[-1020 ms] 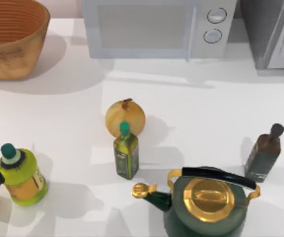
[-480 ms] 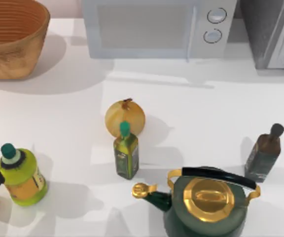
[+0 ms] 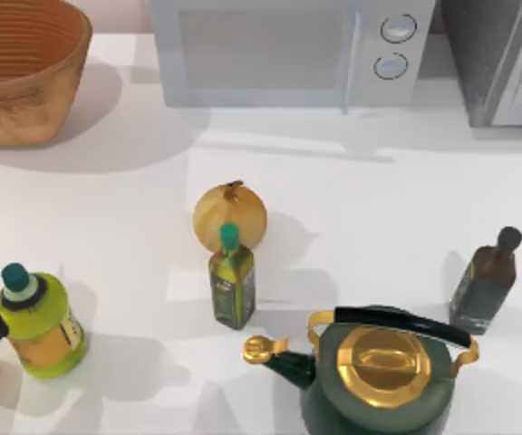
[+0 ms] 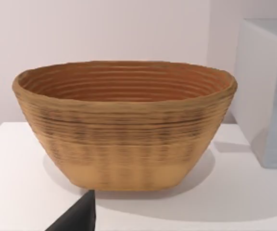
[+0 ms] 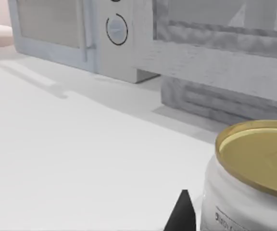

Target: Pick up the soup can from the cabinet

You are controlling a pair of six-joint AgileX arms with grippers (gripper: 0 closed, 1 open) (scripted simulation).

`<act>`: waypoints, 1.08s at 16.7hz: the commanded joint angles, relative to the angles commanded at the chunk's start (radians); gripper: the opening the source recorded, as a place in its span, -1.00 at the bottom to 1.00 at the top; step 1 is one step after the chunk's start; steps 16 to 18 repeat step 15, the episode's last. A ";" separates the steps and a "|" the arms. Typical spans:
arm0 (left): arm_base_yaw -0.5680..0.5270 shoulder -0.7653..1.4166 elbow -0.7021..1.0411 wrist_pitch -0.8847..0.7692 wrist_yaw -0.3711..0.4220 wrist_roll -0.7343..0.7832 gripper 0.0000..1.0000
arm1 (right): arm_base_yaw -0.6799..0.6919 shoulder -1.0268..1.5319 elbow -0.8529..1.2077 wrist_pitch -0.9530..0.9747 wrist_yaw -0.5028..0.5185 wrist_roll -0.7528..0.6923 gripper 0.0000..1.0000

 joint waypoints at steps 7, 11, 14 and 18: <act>0.000 0.000 0.000 0.000 0.000 0.000 1.00 | 0.000 0.000 0.000 0.000 0.000 0.000 0.66; 0.000 0.000 0.000 0.000 0.000 0.000 1.00 | 0.000 0.000 0.000 0.000 0.000 0.000 1.00; 0.000 0.000 0.000 0.000 0.000 0.000 1.00 | 0.000 0.000 0.000 0.000 0.000 0.000 1.00; 0.000 0.000 0.000 0.000 0.000 0.000 1.00 | 0.000 0.000 0.000 0.000 0.000 0.000 1.00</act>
